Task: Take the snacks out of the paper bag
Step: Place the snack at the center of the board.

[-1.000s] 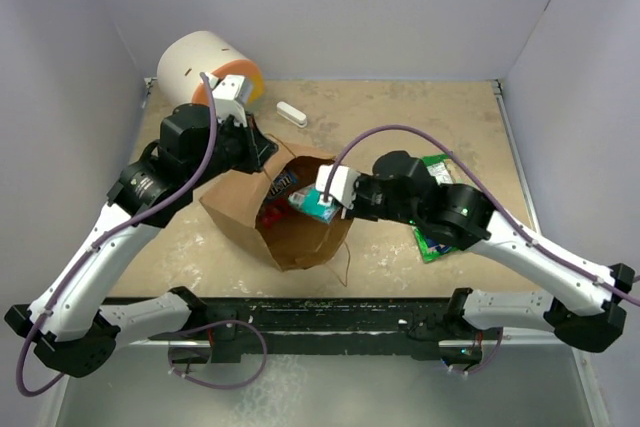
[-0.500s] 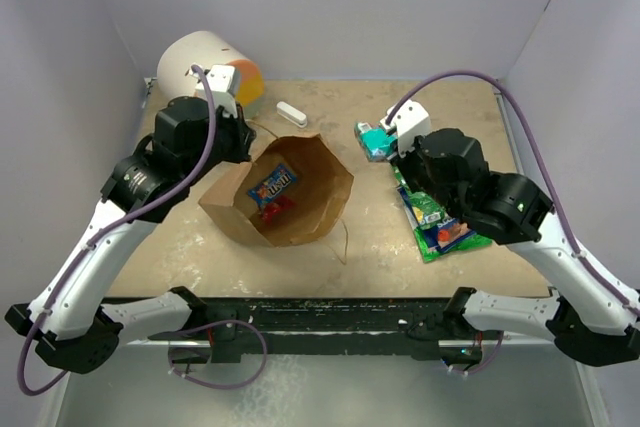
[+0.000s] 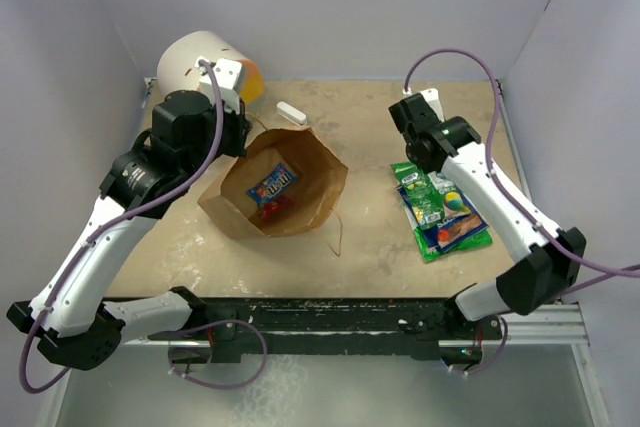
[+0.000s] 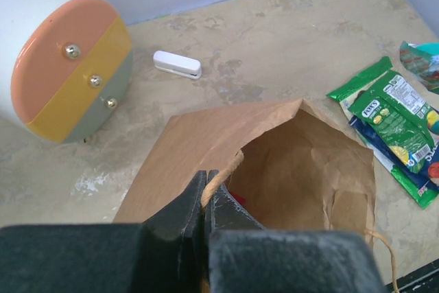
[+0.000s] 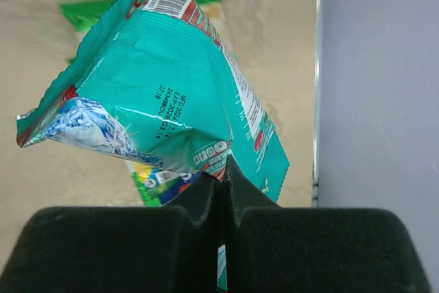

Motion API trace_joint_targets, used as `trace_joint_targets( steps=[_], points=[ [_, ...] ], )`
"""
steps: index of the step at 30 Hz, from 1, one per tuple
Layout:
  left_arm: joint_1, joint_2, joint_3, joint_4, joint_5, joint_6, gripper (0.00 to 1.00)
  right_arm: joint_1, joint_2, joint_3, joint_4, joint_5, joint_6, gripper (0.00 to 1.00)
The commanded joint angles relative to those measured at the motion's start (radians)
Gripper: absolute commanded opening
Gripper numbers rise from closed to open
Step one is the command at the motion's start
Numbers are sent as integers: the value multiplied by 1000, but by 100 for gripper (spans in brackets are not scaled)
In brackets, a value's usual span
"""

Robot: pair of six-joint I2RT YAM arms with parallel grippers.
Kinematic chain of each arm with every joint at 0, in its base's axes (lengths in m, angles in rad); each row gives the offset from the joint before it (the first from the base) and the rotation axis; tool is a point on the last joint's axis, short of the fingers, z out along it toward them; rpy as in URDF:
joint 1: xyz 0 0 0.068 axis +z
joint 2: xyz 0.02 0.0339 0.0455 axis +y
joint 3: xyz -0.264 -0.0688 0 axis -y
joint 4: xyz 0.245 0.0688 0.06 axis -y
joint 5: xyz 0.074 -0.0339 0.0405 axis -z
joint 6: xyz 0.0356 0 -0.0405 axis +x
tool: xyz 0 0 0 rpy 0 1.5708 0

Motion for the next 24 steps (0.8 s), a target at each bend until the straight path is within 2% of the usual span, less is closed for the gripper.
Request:
trace_joint_targets(
  steps=[1,14,24],
  points=[
    [6,-14,32,46,48,57,0,-58,29,-55,-41,97,73,0],
    [7,-60,-25,73,152,38,0,-100,184,-203,95,152,148,0],
    [8,-66,-38,77,153,29,0,-104,246,-272,176,46,138,0]
  ],
)
